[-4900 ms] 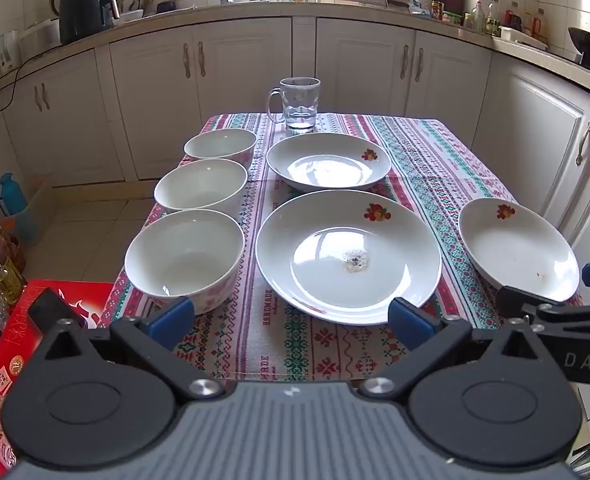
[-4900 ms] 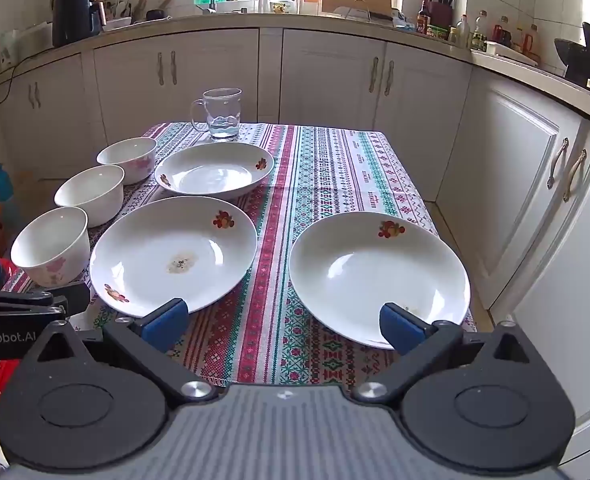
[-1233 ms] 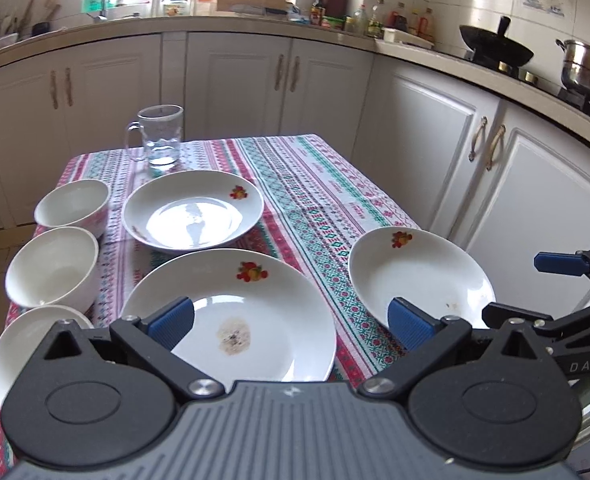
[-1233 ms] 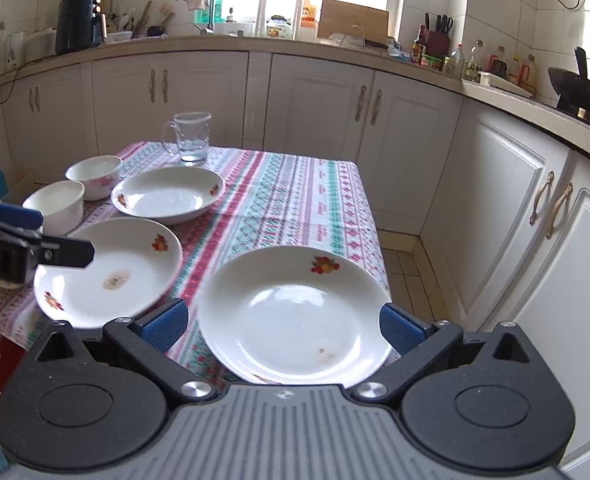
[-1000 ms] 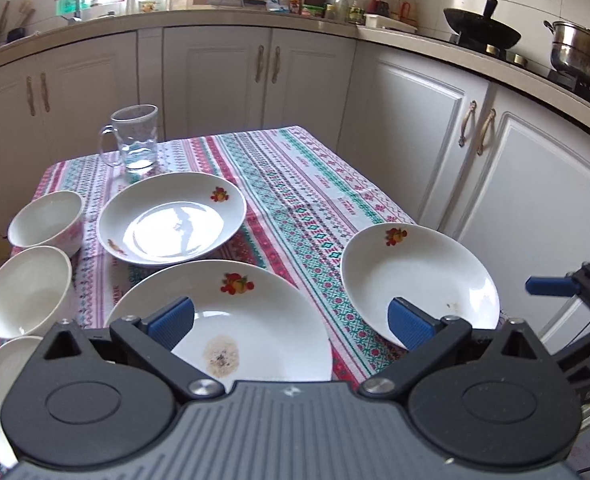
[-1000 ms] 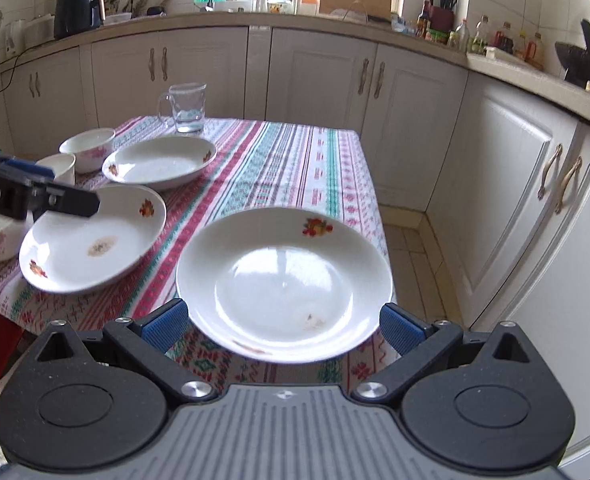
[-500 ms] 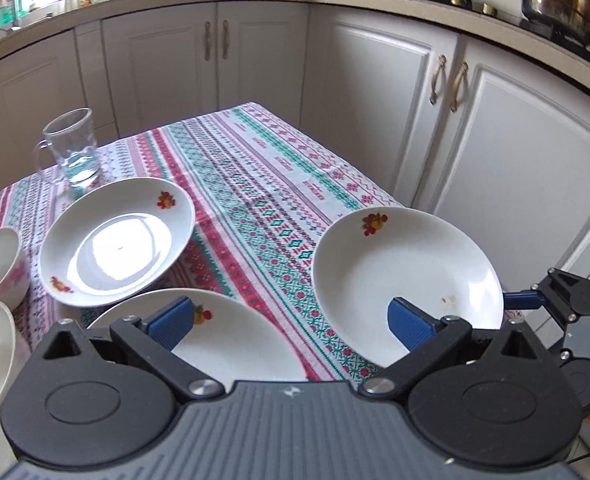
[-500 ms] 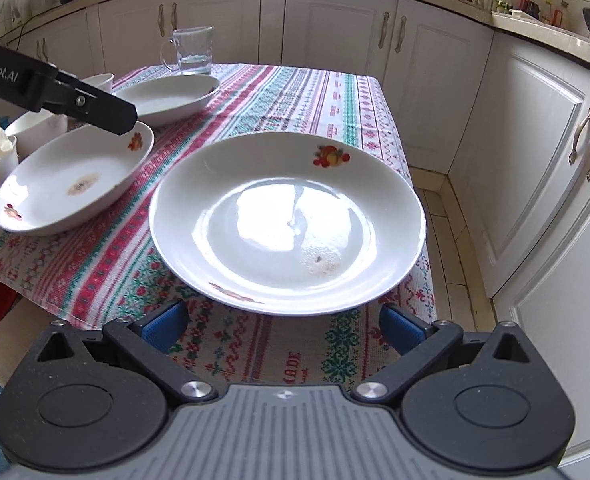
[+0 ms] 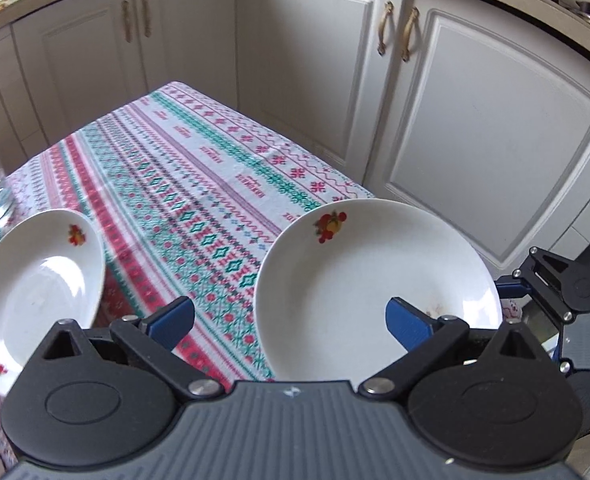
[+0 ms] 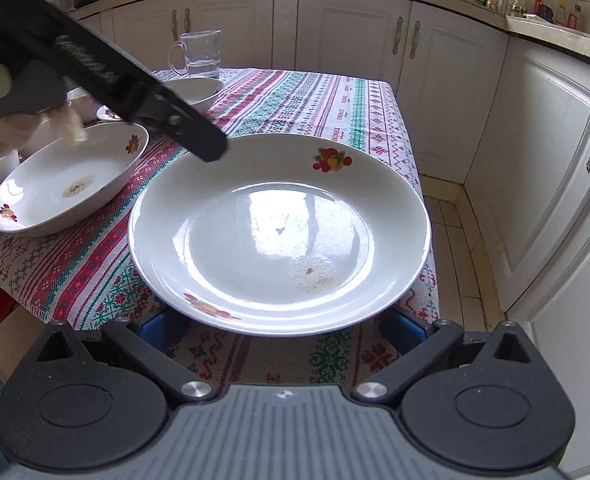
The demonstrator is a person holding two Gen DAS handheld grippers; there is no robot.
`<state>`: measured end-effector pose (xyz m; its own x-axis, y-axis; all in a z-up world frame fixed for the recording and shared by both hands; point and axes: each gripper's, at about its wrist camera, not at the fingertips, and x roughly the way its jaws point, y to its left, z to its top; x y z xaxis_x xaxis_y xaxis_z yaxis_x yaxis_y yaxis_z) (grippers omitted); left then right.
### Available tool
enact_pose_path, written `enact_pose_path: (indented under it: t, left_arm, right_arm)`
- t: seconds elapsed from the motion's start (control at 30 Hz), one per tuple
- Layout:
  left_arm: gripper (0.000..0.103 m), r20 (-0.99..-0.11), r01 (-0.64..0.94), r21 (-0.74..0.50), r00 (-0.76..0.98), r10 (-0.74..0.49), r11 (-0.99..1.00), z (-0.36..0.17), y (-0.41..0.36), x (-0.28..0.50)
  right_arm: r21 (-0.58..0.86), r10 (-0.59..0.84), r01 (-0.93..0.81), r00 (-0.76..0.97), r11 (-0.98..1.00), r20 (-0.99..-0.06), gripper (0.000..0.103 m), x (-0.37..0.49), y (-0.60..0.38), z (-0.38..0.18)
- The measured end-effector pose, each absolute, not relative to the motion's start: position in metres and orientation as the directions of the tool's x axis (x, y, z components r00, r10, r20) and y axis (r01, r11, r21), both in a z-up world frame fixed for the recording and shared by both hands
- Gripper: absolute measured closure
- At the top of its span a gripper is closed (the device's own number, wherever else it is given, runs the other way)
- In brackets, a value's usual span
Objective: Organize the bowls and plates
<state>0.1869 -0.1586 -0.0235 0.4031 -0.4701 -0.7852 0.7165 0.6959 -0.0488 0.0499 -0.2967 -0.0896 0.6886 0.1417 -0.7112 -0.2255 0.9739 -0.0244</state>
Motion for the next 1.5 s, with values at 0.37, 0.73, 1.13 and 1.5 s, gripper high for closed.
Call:
enact_pose_path:
  t: [0.37,0.73,1.13,1.5]
  left_arm:
    - [0.004,-0.842,0.787,-0.088,0.269,-0.467,0.611,-0.040,-0.193,0.219]
    - [0.016,-0.873,0.814,-0.155,0.152,-0.463,0.560,-0.054,-0.209,0.233]
    - [0.017,-0.885,0.820,-0.173,0.114,-0.451,0.545,-0.059,-0.211,0.238]
    - [0.023,-0.899,0.834,-0.173,0.083,-0.430,0.523,-0.061,-0.215,0.244]
  right_arm:
    - [-0.022,0.183,-0.266,0.719,0.964,-0.671,0.000,0.045,-0.304,-0.093]
    - [-0.020,0.237,-0.326,0.724,0.945,-0.648,0.000,0.047,-0.311,-0.096]
    - [-0.020,0.250,-0.331,0.748,0.943,-0.615,0.000,0.040,-0.315,-0.099]
    - [-0.041,0.250,-0.347,0.746,0.937,-0.617,0.000,0.041,-0.315,-0.098]
